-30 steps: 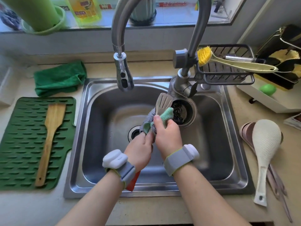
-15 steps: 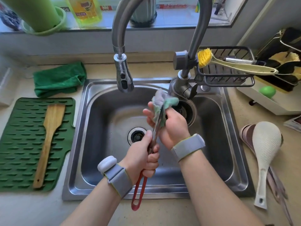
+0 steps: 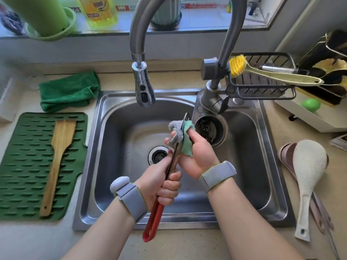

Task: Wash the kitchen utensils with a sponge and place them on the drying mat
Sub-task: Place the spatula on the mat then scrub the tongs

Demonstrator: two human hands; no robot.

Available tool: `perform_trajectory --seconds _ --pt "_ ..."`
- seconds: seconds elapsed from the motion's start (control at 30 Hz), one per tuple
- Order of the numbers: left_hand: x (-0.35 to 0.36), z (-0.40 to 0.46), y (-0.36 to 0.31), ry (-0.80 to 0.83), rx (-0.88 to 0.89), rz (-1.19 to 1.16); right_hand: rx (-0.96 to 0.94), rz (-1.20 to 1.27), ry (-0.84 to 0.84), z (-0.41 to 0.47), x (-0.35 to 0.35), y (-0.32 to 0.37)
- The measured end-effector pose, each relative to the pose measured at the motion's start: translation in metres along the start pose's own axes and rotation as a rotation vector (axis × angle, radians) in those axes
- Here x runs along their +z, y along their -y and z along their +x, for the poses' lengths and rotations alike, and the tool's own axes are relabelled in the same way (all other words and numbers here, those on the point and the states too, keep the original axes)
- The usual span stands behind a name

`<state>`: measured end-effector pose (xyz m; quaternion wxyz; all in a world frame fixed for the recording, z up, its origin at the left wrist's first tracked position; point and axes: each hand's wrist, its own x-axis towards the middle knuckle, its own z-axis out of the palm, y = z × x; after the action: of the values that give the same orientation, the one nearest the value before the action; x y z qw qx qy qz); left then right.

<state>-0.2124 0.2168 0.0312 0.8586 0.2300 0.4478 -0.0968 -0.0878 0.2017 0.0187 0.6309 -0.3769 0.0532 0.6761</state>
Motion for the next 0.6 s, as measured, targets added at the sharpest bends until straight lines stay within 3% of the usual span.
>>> perform_trajectory --seconds 0.17,0.33,0.47,0.53,0.6 --pt "0.004 0.001 -0.001 -0.015 0.043 -0.009 -0.005 -0.052 0.027 -0.01 -0.004 0.001" --pt "0.018 0.01 -0.011 -0.381 0.299 0.065 -0.15 -0.133 -0.05 -0.011 0.004 0.007" --pt "0.008 -0.009 -0.049 -0.598 0.59 0.21 -0.36 -0.763 -0.041 -0.019 -0.001 0.012" --pt "0.001 -0.022 -0.065 -0.586 0.76 0.355 -0.386 -0.982 0.02 -0.024 -0.001 0.017" --pt "0.0 -0.031 -0.073 -0.522 0.787 0.547 -0.412 -1.223 0.023 -0.028 0.001 0.02"
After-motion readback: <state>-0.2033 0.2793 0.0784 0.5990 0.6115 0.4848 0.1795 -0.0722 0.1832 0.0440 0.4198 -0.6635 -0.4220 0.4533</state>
